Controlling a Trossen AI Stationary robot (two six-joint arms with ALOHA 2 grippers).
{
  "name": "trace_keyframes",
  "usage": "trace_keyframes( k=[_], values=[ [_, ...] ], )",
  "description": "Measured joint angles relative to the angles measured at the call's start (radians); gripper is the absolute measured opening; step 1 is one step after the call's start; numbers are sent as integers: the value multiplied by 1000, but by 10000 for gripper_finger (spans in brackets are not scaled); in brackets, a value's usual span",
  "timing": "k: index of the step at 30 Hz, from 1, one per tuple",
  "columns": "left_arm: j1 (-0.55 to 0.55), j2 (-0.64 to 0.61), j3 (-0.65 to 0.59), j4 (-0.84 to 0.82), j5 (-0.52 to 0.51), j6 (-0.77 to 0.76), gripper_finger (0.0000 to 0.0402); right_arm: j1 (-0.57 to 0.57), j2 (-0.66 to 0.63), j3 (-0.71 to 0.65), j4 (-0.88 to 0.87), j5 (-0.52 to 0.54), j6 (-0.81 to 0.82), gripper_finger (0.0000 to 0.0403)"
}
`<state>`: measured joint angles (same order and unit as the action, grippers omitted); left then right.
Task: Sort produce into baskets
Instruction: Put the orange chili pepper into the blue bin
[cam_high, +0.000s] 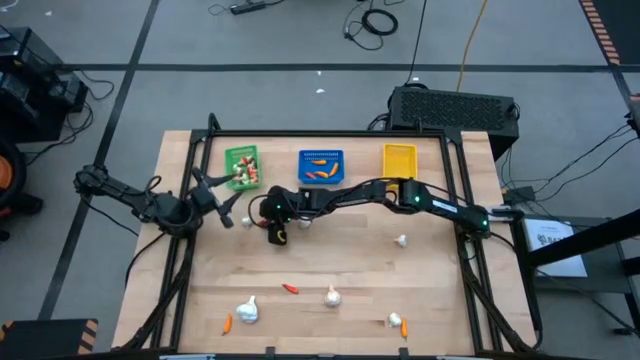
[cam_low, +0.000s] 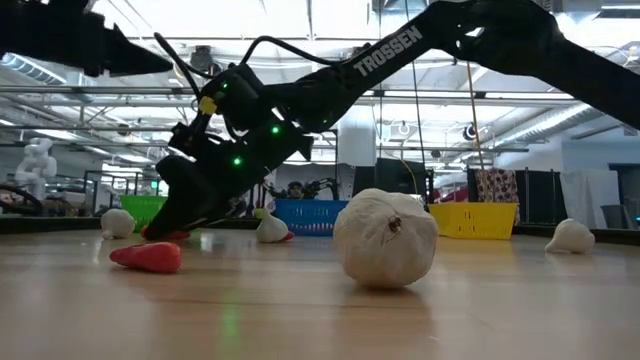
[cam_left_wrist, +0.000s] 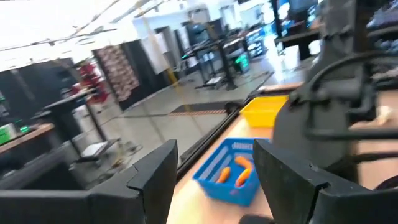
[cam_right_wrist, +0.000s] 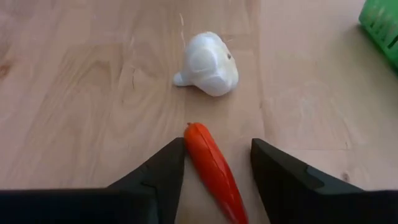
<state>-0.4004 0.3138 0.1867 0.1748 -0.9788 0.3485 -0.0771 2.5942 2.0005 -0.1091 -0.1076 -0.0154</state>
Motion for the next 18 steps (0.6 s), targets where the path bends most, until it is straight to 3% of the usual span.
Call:
trace_keyframes(
  k=[11, 18],
  values=[
    [0, -1, 7, -168, -19, -124, 217, 0, 0, 49, -44, 4, 4, 49],
    [3, 0, 65, -346, 11, -323, 217, -7, 4, 199, -279, 3, -70, 35]
  ],
)
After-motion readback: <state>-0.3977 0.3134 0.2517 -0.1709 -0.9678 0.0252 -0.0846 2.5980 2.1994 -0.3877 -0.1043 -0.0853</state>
